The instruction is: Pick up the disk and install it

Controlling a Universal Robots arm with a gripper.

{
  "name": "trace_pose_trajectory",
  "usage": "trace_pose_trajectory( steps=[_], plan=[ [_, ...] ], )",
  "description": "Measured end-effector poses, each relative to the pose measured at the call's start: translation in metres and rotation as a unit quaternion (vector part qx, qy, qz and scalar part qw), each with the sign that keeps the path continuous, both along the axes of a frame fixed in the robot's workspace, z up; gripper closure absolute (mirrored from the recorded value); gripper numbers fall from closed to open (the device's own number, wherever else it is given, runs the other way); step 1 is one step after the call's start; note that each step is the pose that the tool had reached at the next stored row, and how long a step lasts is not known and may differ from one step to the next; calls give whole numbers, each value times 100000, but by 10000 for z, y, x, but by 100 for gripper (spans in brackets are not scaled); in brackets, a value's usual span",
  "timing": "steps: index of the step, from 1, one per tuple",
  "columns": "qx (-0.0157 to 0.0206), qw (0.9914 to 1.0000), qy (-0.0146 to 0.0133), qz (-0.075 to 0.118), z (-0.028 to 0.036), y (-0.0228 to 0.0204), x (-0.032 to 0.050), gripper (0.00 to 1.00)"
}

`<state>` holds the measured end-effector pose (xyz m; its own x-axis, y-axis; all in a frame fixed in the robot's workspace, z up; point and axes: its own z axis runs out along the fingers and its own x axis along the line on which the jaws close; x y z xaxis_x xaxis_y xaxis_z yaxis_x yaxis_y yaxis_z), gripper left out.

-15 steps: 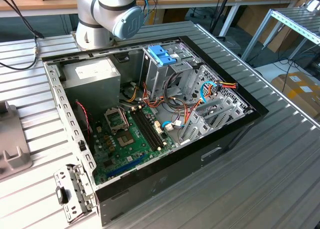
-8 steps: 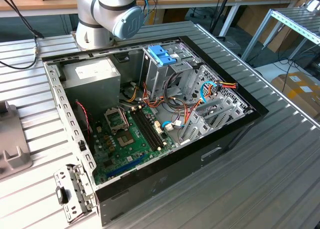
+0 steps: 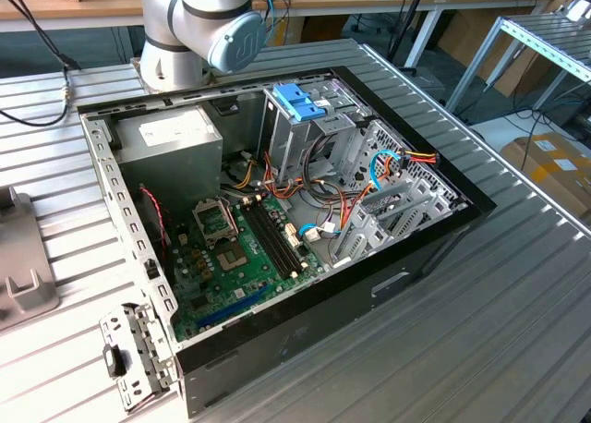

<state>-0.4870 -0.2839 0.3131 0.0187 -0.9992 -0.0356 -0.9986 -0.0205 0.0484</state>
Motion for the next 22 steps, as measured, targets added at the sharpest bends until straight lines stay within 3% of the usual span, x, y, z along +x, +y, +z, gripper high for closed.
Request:
trace_pose_trajectory(
  steps=[22],
  plan=[
    [374,99999,4,1,259,0,0,63]
  ],
)
